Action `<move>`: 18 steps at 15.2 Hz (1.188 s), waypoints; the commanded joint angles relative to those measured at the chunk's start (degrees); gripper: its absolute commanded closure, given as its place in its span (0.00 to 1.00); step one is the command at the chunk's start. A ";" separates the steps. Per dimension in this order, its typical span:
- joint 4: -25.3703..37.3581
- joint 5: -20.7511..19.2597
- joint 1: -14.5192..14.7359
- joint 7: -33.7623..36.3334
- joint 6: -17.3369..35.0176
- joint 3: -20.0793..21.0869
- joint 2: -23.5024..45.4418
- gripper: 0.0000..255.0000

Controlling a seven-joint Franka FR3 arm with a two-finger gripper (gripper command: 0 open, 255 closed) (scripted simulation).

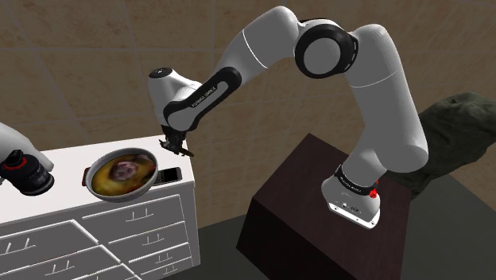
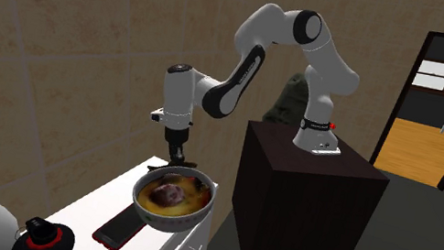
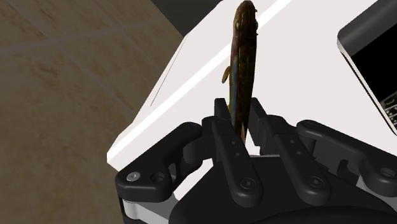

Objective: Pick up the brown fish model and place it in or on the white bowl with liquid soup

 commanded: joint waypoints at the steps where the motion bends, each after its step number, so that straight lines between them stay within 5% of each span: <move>1: -0.16 0.08 -0.05 -0.05 -0.42 0.08 -0.56 1.00; 18: -0.72 1.56 -0.87 -1.00 -8.63 1.30 -9.36 1.00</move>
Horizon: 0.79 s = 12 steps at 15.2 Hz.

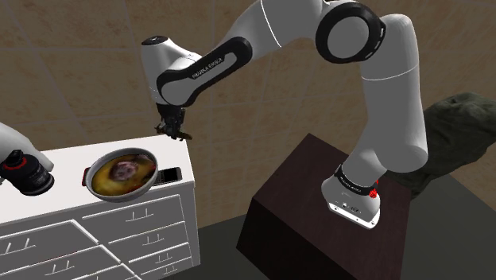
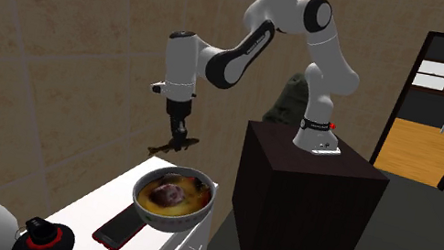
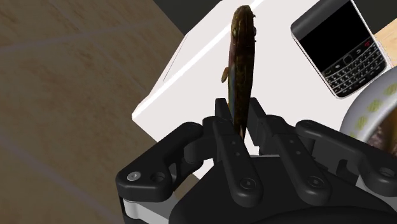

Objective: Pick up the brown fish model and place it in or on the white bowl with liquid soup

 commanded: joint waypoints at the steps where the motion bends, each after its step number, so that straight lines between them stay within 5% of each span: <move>1: -0.06 0.18 -0.11 -0.13 -0.95 0.13 -1.00 1.00; 12: 1.85 1.11 -0.43 -0.77 -7.19 0.70 -5.38 1.00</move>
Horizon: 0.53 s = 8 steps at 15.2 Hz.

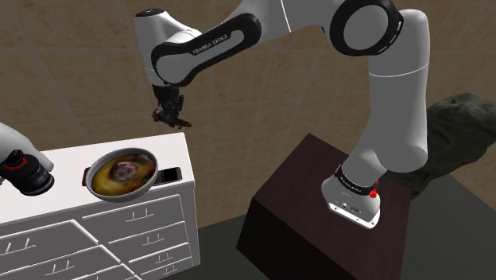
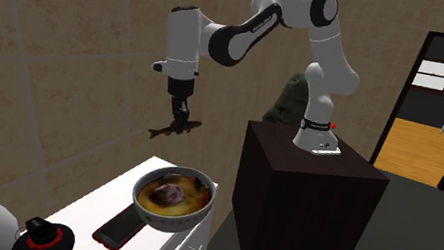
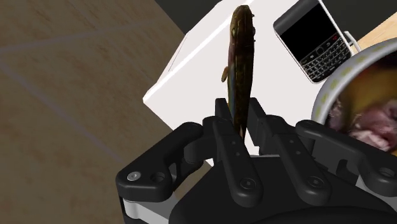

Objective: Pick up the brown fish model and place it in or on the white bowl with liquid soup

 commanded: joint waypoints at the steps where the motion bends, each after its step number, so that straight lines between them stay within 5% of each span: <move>1: 0.43 0.17 -0.07 -0.13 -1.21 0.09 -0.77 1.00; 8: 8.26 -0.67 4.80 5.11 -4.88 1.04 3.62 1.00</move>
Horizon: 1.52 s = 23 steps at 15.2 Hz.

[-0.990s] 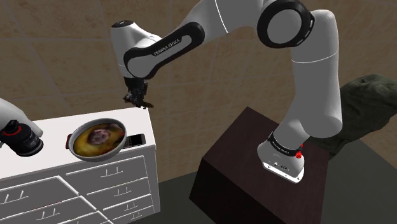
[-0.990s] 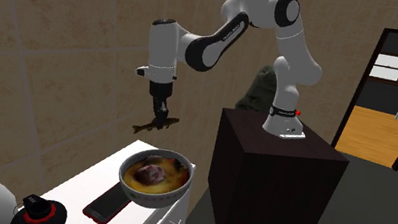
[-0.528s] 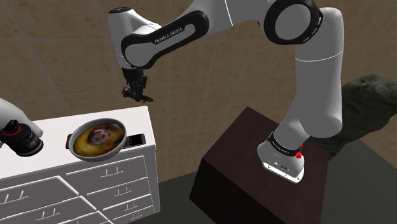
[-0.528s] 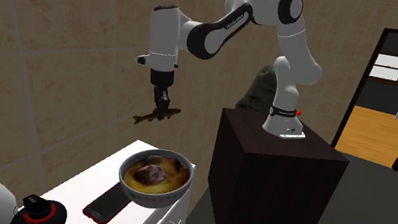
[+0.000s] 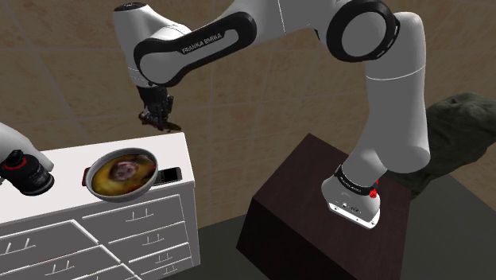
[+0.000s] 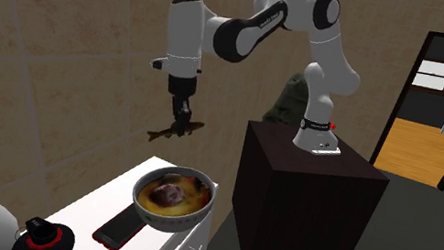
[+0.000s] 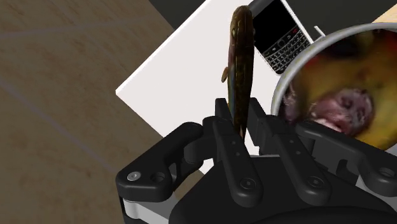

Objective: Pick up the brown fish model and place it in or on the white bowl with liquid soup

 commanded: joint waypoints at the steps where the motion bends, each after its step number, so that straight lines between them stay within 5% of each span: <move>1: 4.10 -0.45 2.32 2.39 -1.62 0.35 2.60 1.00; 7: 18.43 -1.57 8.77 7.75 -7.47 0.82 11.23 1.00; 11: 35.05 -2.29 14.02 10.54 -14.50 0.69 20.76 1.00; 23: 30.36 -2.72 13.73 10.98 -7.07 0.34 23.55 1.00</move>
